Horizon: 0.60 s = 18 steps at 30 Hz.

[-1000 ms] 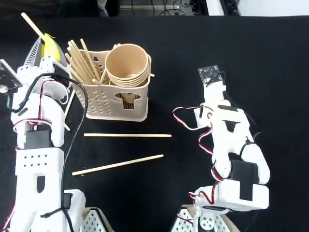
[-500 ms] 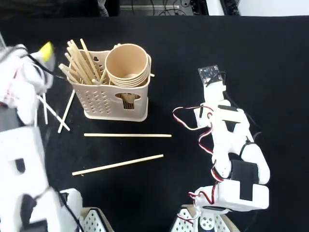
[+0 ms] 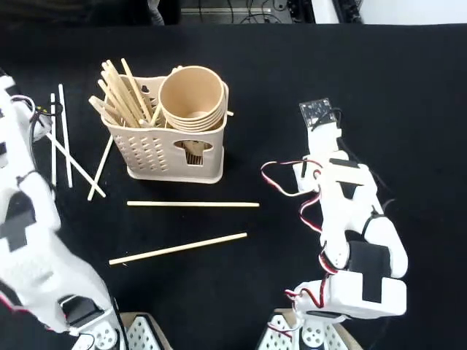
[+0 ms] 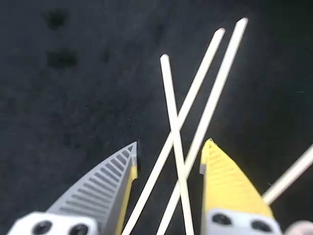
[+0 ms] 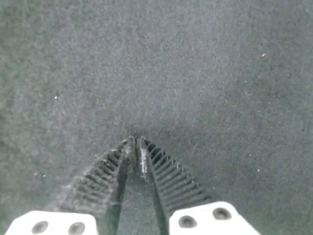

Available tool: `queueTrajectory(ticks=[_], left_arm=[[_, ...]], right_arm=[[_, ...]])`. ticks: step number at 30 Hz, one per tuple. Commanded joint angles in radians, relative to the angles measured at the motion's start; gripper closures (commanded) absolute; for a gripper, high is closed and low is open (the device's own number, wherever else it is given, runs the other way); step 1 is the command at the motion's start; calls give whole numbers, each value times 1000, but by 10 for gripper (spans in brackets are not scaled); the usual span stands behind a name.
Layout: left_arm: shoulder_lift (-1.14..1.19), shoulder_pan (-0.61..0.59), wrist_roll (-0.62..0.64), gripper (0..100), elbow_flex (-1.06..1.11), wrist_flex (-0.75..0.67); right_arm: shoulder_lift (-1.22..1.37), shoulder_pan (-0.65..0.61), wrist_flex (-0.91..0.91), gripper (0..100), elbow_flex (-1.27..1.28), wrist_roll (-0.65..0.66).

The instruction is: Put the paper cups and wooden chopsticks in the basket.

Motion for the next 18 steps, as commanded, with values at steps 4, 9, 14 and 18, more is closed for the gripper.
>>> queueTrajectory(ticks=[4,9,14,18], left_arm=[[422,35,94,802,-506,198],[684,36,94,802,-835,354],[890,36,89,916,-1167,522],[1007,36,89,961,-1437,652]], right_arm=[[-45,-15,2,986,-5,6],[-45,-15,2,986,-5,6],[-45,-15,2,986,-5,6],[-45,-15,2,986,-5,6]])
